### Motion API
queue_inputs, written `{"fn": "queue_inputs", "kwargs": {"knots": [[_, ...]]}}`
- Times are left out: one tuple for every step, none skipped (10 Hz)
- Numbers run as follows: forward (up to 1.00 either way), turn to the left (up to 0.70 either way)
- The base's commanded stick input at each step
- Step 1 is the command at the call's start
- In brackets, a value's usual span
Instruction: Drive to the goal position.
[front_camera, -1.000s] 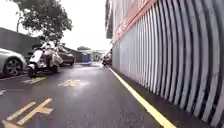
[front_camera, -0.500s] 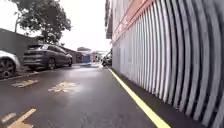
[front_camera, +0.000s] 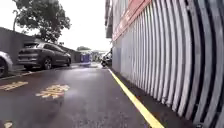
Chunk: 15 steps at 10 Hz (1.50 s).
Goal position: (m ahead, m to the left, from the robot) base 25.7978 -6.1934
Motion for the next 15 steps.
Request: {"fn": "queue_inputs", "kwargs": {"knots": [[0.69,0.01],[0.69,0.01],[0.69,0.01],[0.69,0.01],[0.69,0.01],[0.69,0.01],[0.69,0.01],[0.69,0.01],[0.69,0.01],[0.69,0.01],[0.50,0.03],[0.68,0.01],[0.69,0.13],[0.69,0.13],[0.69,0.12]]}}
